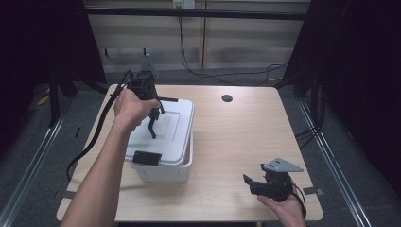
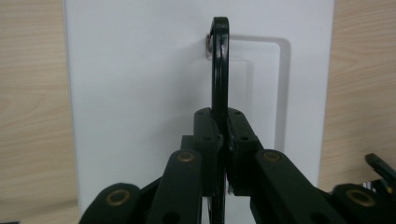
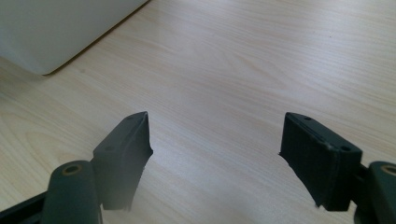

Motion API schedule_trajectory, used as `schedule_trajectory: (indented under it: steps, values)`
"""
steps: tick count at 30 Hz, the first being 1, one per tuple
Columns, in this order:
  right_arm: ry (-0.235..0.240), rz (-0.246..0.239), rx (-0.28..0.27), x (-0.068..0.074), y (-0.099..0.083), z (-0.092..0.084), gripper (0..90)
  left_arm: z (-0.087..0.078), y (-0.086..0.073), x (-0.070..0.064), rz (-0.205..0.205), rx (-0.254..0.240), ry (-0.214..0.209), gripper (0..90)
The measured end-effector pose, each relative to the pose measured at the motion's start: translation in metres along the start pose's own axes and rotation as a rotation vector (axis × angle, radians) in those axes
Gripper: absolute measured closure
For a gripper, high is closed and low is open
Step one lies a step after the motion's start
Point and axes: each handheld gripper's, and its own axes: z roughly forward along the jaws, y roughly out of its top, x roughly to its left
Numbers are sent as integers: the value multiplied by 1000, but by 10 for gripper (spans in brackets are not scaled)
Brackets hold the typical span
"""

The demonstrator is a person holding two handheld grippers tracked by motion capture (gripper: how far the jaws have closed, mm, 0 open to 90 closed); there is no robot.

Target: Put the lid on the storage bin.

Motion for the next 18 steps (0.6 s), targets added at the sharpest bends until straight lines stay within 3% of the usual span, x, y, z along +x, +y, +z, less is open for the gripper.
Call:
schedule_trajectory:
  steps: [1, 8, 18]
  values:
    - [-1, -3, 0, 0, 0, 0, 237, 0, 1, 0, 9, 4, -14, 849]
    - [-5, -2, 0, 0, 0, 0, 236, 5, 0, 4, -65, -10, -21, 849]
    - [-4, 1, 0, 0, 0, 0, 236, 7, -1, 7, -143, -22, -5, 849]
